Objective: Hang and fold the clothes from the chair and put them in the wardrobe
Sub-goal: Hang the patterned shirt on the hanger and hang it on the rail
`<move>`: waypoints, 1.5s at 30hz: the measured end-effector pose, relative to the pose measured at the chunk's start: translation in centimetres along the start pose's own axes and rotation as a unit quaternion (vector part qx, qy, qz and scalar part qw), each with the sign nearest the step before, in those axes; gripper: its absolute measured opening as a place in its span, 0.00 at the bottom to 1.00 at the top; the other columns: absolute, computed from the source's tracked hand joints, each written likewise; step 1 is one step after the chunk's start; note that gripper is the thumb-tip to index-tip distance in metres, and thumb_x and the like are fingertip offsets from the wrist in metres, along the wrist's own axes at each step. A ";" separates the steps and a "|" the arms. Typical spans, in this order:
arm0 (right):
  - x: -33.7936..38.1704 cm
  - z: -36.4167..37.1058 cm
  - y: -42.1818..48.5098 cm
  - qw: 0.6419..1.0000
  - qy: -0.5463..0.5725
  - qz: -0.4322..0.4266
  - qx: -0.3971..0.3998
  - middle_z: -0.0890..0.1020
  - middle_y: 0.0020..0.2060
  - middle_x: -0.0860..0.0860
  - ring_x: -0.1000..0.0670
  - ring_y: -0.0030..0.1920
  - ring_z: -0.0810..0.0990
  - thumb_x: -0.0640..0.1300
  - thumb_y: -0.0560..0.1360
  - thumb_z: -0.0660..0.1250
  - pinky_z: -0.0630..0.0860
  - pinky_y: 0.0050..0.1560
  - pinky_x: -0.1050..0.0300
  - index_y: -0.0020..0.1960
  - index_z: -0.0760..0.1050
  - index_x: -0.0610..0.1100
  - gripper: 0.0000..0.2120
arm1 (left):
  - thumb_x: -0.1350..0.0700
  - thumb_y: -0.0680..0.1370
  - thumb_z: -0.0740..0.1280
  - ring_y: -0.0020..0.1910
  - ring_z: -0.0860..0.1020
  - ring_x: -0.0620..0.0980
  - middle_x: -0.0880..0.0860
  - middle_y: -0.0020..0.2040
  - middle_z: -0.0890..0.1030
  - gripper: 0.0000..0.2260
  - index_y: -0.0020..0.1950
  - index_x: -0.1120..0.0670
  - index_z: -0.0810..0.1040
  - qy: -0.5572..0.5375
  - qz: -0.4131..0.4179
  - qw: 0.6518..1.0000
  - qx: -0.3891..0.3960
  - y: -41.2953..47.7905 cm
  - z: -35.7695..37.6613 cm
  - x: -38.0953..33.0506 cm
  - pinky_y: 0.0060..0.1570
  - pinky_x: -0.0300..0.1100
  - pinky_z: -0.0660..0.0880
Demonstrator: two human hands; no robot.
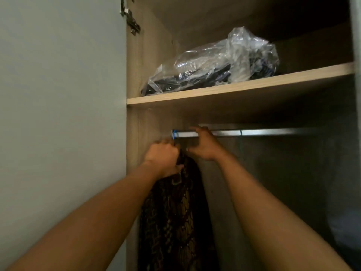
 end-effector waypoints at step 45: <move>-10.2 -5.6 -8.9 0.980 0.103 0.145 -0.087 0.77 0.54 0.50 0.53 0.55 0.75 0.25 0.75 0.57 0.67 0.48 0.72 0.77 0.60 0.45 0.34 | 0.29 0.52 0.79 0.52 0.80 0.51 0.50 0.57 0.81 0.50 0.67 0.54 0.73 -0.022 0.157 0.967 0.197 1.5 -2.7 -12.7 0.54 0.48 0.79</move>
Point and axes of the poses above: each hand's wrist, its own y-axis towards the middle knuckle, its own z-axis out of the palm, x = y × z, the point moved 10 cm from there along y, towards the middle knuckle
